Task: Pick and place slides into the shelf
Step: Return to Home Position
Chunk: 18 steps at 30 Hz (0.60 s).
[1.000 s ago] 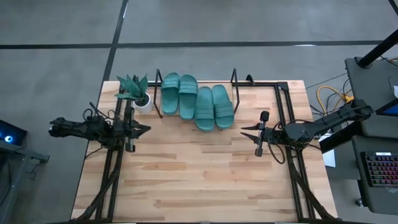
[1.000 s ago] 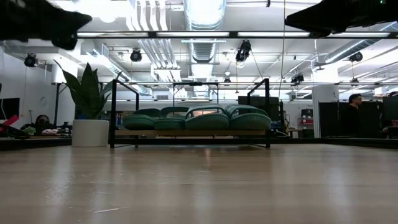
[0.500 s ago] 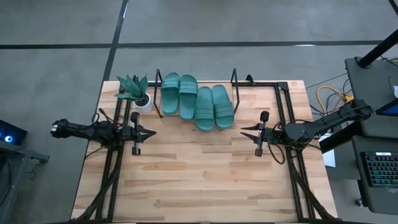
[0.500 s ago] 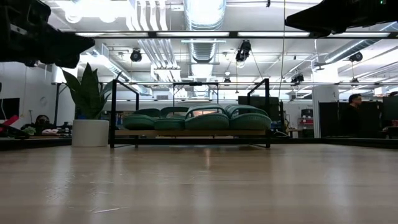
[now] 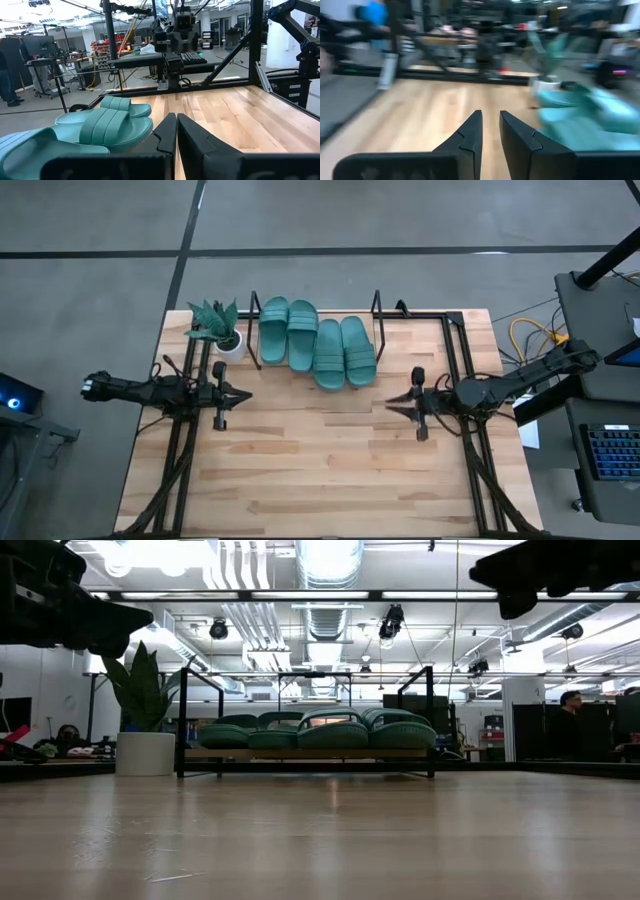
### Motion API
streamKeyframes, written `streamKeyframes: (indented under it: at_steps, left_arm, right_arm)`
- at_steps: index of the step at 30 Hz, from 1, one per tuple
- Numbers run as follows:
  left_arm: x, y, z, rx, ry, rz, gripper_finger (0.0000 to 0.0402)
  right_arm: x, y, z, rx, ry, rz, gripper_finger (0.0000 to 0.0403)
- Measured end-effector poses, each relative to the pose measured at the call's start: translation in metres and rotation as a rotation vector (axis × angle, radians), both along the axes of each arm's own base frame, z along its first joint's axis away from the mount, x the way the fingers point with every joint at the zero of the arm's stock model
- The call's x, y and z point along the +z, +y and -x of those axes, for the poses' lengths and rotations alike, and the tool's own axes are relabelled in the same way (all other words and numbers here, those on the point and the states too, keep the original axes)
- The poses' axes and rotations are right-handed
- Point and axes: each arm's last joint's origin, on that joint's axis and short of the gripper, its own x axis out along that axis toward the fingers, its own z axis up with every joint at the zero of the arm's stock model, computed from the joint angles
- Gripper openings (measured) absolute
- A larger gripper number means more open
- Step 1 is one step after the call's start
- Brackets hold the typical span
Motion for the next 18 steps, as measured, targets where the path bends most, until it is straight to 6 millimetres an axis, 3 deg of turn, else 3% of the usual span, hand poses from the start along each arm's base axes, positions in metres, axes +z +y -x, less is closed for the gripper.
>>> streamKeyframes:
  at_steps: [3, 9, 18]
  left_arm:
    - [0.0, 0.0, 0.0, 0.0, 0.001, 0.0, 0.0]
    - [-0.001, 0.0, -0.001, 0.0, 0.011, -0.005, 0.0]
    - [-0.002, 0.0, -0.001, 0.001, 0.017, -0.013, 0.0]
  right_arm:
    - [-0.004, 0.002, 0.001, 0.089, 0.0, -0.024, 0.0053]
    - [-0.008, -0.005, 0.0, 0.042, -0.043, 0.026, 0.0051]
    - [-0.031, -0.059, 0.001, -0.16, 0.01, 0.007, 0.0051]
